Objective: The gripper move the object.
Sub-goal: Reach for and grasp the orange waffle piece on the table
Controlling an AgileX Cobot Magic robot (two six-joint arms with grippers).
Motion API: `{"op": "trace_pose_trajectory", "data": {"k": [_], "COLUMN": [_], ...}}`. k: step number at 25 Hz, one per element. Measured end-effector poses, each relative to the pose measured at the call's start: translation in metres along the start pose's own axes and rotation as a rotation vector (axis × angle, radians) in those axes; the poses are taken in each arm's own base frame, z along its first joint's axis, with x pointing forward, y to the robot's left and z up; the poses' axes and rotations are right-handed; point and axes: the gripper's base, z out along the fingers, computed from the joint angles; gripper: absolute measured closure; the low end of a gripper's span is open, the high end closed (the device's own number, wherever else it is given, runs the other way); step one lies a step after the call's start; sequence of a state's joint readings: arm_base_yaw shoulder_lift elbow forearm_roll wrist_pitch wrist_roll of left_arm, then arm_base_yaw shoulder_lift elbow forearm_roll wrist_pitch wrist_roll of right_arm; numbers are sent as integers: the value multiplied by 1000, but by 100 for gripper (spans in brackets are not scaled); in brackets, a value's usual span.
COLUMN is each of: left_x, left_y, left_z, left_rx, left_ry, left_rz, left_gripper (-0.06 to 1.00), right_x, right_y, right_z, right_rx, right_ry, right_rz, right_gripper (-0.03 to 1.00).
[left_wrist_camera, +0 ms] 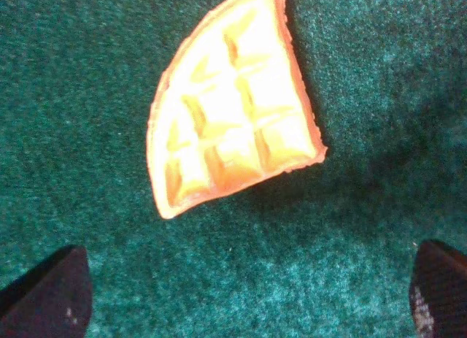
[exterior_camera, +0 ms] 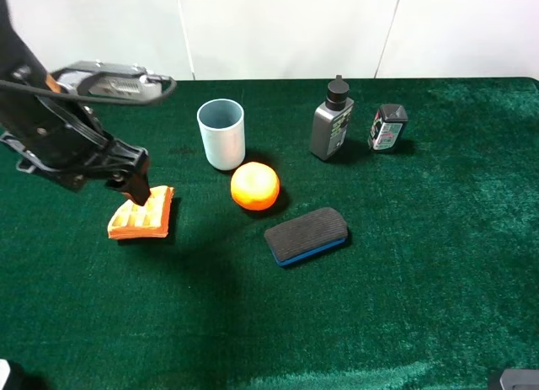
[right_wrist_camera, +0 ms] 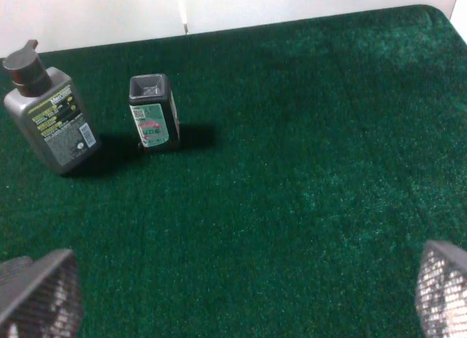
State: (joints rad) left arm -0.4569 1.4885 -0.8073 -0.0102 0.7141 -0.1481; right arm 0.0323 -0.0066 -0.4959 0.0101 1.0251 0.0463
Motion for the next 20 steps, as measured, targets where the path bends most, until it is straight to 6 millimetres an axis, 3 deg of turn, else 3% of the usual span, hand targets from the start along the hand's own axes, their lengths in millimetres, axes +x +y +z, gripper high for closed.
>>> {"op": "trace_pose_trajectory", "data": {"k": [15, 20], "left_x": [-7, -9], "left_y": [-3, -4], "left_z": [48, 59], "left_rx": [-14, -12], "left_ry": [53, 46], "left_rz": [-32, -32], "left_gripper": [8, 2], "right_x": [0, 0], "right_y": [0, 0], "right_z": [0, 0], "right_rx": [0, 0], "right_ry": [0, 0], "right_rz": [0, 0], "right_gripper": [27, 27]}}
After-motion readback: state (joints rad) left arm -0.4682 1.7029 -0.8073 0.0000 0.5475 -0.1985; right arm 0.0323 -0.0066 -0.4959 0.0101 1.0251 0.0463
